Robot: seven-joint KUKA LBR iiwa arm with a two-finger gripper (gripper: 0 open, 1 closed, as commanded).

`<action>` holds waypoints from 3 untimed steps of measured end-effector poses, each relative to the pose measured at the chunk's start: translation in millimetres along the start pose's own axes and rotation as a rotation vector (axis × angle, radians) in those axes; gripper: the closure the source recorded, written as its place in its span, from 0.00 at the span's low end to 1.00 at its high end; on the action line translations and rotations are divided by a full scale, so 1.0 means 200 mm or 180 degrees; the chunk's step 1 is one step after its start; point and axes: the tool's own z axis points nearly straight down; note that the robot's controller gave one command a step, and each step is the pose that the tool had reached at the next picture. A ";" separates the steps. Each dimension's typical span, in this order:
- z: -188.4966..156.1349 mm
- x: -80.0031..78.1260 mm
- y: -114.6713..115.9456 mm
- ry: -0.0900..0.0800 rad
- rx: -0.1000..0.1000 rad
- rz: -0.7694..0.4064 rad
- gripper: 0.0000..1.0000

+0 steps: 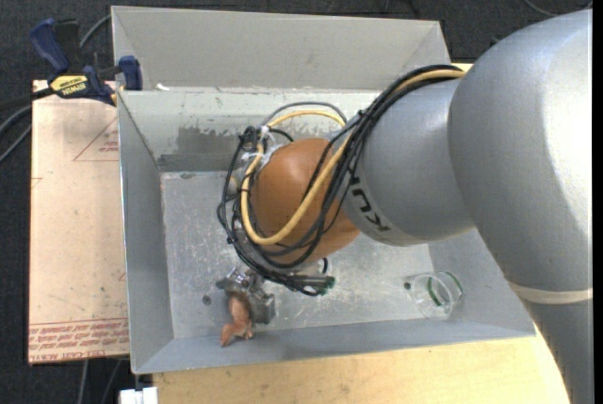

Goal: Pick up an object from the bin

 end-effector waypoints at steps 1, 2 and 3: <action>0.00 0.03 -0.08 -0.0031 0.0008 -0.0450 1.00; 0.00 0.16 -0.13 -0.0032 0.0010 -0.0047 1.00; 0.00 0.14 -0.16 -0.0047 0.0008 -0.0545 1.00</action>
Offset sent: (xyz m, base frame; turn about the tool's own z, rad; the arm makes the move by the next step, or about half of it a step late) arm -0.0071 -0.0427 -0.0018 -0.0151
